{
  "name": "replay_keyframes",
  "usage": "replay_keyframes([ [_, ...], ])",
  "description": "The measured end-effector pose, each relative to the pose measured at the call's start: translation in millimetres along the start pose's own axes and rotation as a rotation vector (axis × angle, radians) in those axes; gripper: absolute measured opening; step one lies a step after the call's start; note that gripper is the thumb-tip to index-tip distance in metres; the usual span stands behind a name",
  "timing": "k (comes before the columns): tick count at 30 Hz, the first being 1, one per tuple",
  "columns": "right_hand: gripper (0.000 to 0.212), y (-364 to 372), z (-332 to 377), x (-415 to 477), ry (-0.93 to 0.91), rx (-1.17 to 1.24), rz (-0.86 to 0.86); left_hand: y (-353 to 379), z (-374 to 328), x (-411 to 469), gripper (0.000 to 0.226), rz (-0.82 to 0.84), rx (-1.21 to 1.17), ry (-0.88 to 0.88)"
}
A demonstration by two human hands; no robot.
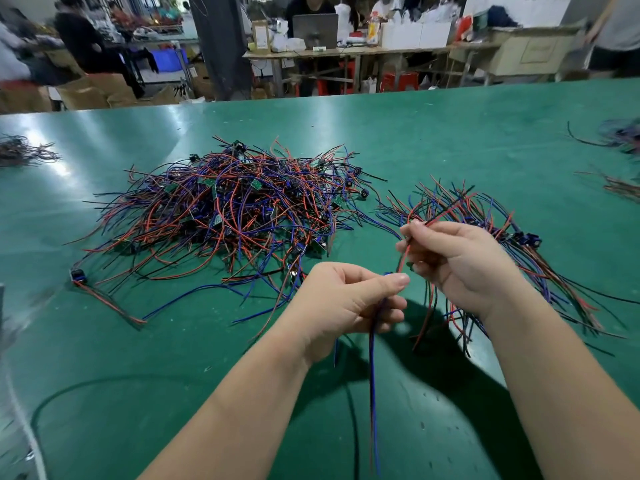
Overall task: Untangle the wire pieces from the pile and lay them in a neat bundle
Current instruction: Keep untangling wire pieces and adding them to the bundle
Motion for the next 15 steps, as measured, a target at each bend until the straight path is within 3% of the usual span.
replay_keyframes([
  [5, 0.024, -34.3, 12.8, 5.7, 0.033, 0.098, -0.214, 10.7, 4.5, -5.1, 0.018, 0.145, 0.123, -0.047],
  [15, 0.055, -32.9, 5.7, 2.7, 0.148, 0.29, -0.255, 7.8, 4.3, -6.9, 0.021, 0.225, 0.215, -0.033],
])
Point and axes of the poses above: each hand's wrist, its own x-axis towards the middle knuckle, its own y-axis out of the palm, z = x × y, the point moved 6 cm from there along x, towards the middle knuckle, and after that the axes turned 12 degrees about x, right-handed, at the moved point
